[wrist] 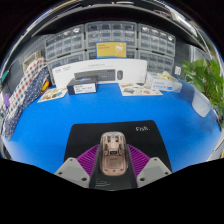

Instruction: Arrange mouse

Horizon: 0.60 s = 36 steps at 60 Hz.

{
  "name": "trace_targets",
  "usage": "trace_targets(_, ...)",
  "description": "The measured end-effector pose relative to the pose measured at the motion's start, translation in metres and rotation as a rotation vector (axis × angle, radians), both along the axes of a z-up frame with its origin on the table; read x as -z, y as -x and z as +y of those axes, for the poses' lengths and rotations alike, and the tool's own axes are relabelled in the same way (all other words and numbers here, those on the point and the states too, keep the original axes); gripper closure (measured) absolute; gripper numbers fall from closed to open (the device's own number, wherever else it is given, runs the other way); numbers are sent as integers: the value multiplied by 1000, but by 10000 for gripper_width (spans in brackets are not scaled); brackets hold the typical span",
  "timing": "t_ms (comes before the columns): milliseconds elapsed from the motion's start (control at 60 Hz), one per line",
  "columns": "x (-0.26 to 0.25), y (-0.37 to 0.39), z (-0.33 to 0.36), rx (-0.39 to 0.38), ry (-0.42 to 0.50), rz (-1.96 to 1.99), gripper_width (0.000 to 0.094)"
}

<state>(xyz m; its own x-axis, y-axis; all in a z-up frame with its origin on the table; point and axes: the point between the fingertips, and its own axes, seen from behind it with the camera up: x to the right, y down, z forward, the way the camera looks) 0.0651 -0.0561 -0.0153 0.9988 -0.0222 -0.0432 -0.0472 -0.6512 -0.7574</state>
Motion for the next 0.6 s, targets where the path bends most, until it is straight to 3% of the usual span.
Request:
trace_targets(50, 0, 3, -1, -12, 22, 2, 271)
trace_targets(150, -9, -3, -6, -7, 51, -51, 78)
trace_targets(600, -210, 38, -65, -28, -233, -44, 71)
